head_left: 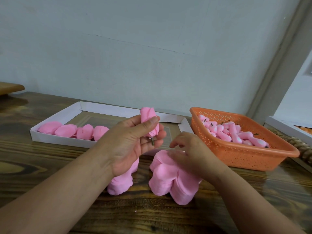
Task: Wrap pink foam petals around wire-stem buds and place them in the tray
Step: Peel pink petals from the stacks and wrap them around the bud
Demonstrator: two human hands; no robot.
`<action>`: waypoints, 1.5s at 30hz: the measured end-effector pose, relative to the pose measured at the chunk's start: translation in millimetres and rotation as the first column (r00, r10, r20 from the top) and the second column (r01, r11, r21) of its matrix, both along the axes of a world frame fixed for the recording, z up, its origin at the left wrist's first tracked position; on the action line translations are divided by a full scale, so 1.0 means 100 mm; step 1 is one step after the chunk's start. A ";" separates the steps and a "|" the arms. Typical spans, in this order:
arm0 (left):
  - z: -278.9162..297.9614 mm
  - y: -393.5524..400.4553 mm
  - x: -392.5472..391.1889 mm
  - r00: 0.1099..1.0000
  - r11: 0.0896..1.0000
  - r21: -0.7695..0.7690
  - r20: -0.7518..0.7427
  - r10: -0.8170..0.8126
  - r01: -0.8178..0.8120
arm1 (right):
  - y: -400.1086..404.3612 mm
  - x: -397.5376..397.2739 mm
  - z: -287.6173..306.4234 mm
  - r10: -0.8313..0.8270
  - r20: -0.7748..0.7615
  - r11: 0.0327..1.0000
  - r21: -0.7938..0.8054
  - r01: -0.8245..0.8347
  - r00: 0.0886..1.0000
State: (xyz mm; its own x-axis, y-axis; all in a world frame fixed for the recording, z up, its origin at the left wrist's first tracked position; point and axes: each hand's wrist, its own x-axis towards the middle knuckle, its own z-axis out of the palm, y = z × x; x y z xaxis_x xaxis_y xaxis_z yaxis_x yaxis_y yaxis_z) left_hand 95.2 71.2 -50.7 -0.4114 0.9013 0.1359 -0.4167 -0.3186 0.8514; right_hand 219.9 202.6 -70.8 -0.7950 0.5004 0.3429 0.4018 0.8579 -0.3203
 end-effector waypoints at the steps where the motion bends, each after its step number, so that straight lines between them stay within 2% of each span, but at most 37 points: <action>1: 0.00 0.00 0.00 1.000 1.000 0.001 0.000 0.000 0.000 | -0.01 -0.01 -0.02 0.016 0.041 1.000 0.010 -0.016 0.999; 3: 0.01 -0.01 0.00 1.000 1.000 0.000 0.006 0.000 0.000 | -0.03 -0.01 -0.04 0.034 0.084 0.999 0.035 -0.037 0.996; 9: 0.03 -0.01 0.00 1.000 1.000 0.006 0.020 -0.008 0.007 | -0.07 -0.03 -0.04 0.061 0.028 0.996 0.069 -0.063 0.998; 16: 0.03 -0.03 0.00 1.000 1.000 0.007 0.022 -0.009 0.009 | -0.07 -0.05 -0.06 0.087 0.037 0.993 0.081 -0.090 0.996; 23: 0.02 -0.03 0.00 1.000 1.000 -0.001 0.009 -0.003 0.003 | 0.00 0.06 0.10 0.085 -0.274 0.955 -0.253 -0.157 0.958; 27: 0.02 -0.02 0.01 1.000 1.000 -0.008 0.017 0.001 -0.001 | 0.02 0.05 0.08 0.087 -0.338 0.927 -0.316 -0.200 0.937; 31: 0.03 -0.02 0.01 1.000 1.000 -0.014 0.020 0.003 -0.003 | 0.06 0.03 -0.01 0.091 -0.235 0.957 -0.249 -0.150 0.968; 35: 0.04 -0.03 0.02 1.000 1.000 -0.015 0.025 0.000 0.000 | 0.09 0.02 -0.05 0.038 -0.219 0.978 -0.193 -0.081 0.975; 41: 0.04 -0.03 0.01 1.000 1.000 -0.010 0.018 0.004 -0.004 | 0.05 0.01 -0.06 0.073 -0.085 0.997 0.006 -0.073 0.994; 45: 0.05 -0.04 0.01 1.000 1.000 -0.006 0.018 0.008 -0.007 | -0.02 0.02 -0.02 0.086 -0.094 0.992 0.101 -0.077 0.992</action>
